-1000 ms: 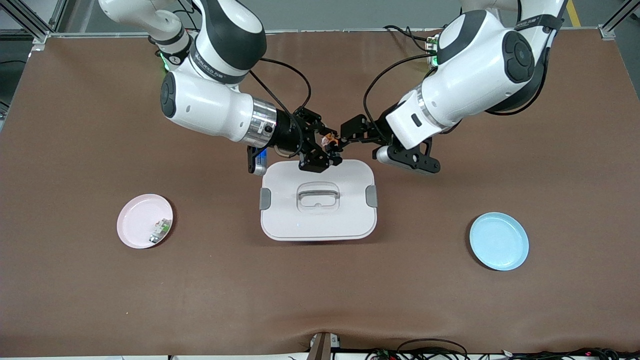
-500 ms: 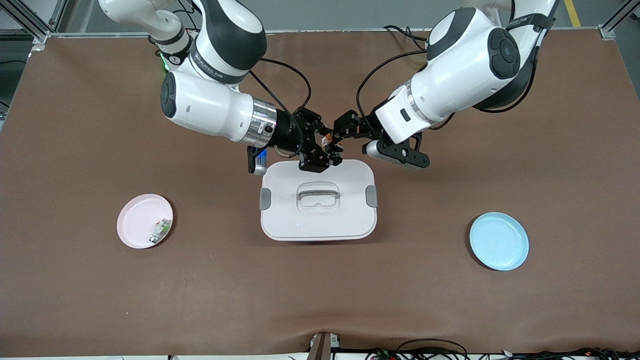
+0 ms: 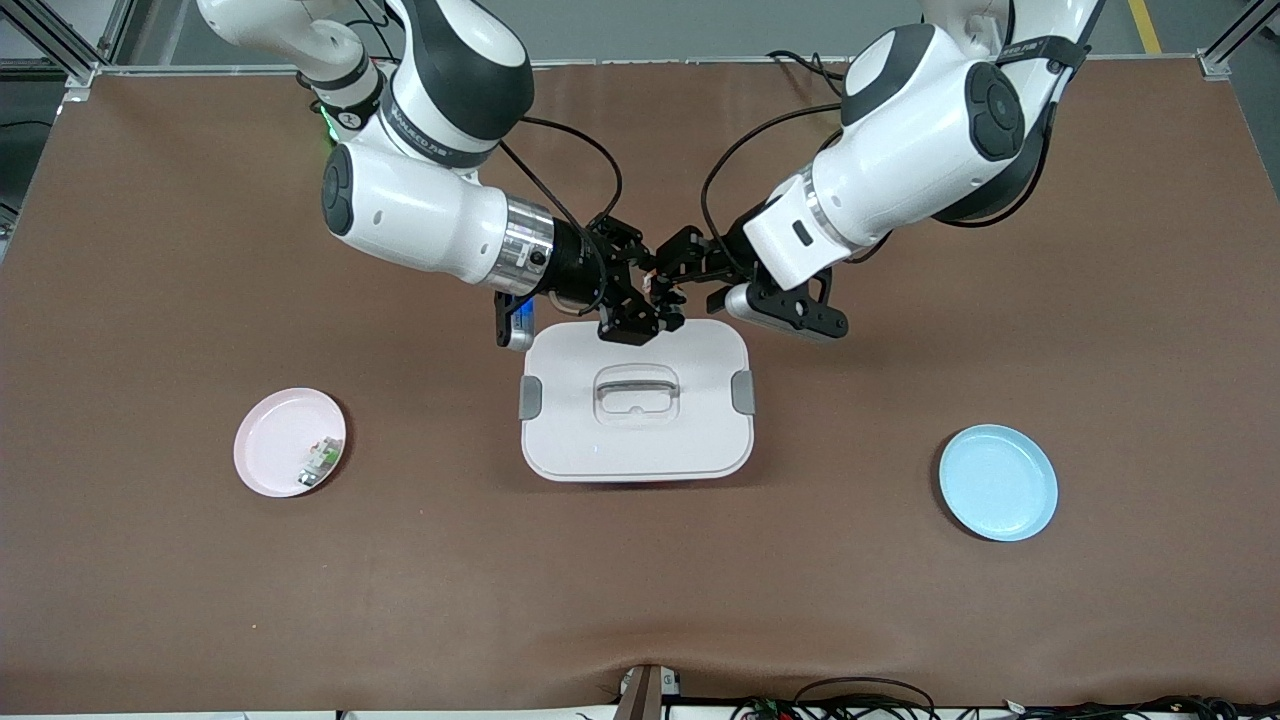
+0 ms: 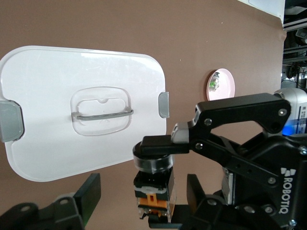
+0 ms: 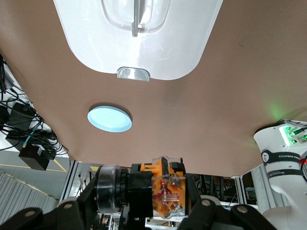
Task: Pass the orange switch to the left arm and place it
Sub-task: 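Open the right gripper and pull the switch away with the left gripper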
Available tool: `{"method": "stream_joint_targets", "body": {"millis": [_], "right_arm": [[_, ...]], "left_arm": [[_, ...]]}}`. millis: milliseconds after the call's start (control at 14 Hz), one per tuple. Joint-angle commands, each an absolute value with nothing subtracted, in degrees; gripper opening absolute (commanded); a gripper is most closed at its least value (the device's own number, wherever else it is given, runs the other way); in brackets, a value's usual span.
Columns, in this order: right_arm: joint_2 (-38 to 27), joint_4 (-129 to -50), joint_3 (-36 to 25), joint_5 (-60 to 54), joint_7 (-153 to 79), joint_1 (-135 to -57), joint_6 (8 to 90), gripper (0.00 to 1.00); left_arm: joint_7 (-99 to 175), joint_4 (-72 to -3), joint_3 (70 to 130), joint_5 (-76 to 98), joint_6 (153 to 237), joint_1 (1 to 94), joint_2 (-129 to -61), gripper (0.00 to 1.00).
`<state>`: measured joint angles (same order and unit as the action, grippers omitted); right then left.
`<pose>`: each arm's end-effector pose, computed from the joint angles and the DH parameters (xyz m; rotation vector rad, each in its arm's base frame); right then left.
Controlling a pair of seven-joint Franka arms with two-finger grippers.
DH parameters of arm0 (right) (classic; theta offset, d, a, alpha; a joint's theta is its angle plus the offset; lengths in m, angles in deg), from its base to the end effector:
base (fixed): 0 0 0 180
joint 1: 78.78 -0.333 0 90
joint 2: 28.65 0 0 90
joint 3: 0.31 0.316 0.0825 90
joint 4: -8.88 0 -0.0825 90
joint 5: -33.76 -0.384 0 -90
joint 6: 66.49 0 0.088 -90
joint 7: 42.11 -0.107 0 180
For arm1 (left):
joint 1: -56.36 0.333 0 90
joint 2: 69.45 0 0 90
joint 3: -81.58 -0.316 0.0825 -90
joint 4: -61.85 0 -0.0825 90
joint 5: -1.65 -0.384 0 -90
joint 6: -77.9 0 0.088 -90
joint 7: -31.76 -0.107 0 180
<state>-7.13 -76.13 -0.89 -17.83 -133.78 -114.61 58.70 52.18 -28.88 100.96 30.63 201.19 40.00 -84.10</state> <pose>0.5591 0.4318 0.5066 -1.8381 1.5545 0.7508 0.5438 -0.3865 0.5360 2.5130 -0.0370 0.0267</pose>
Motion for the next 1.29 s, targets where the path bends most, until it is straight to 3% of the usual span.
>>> {"method": "stream_joint_targets", "body": {"millis": [0,286,357,643,786,929,1000,1214], "right_arm": [[-6.50,-74.62,-1.37,-16.87,-135.27,-115.16,58.14,0.21],[-6.42,-74.79,-1.28,-16.78,-135.18,-115.16,58.14,0.21],[-6.41,-74.79,-1.28,-16.78,-135.18,-115.16,58.14,0.21],[-6.41,-74.97,-1.28,-16.87,-134.92,-115.25,58.14,0.21],[-6.41,-75.06,-1.28,-16.87,-134.92,-115.25,58.05,0.21],[-6.41,-74.97,-1.28,-16.87,-135.01,-115.16,58.14,0.23],[-6.41,-74.97,-1.28,-16.87,-135.01,-115.16,58.14,0.27],[-6.50,-74.97,-1.28,-17.04,-135.36,-115.16,58.14,0.72]], "left_arm": [[53.47,-29.82,100.83,31.80,203.67,38.96,-84.22,0.79],[53.82,-29.99,100.83,31.71,205.08,38.08,-85.10,0.67],[53.82,-29.99,100.83,31.71,205.08,38.08,-85.10,0.61],[56.81,-29.99,100.92,31.62,205.08,37.64,-84.92,0.18],[56.90,-30.08,100.92,31.62,204.99,37.55,-84.83,0.03],[56.81,-30.17,100.83,31.36,204.55,37.72,-84.75,0.00],[56.81,-30.25,100.83,31.36,204.46,37.81,-84.66,0.00],[56.72,-30.52,100.92,31.36,204.37,38.25,-84.31,0.00]]}}
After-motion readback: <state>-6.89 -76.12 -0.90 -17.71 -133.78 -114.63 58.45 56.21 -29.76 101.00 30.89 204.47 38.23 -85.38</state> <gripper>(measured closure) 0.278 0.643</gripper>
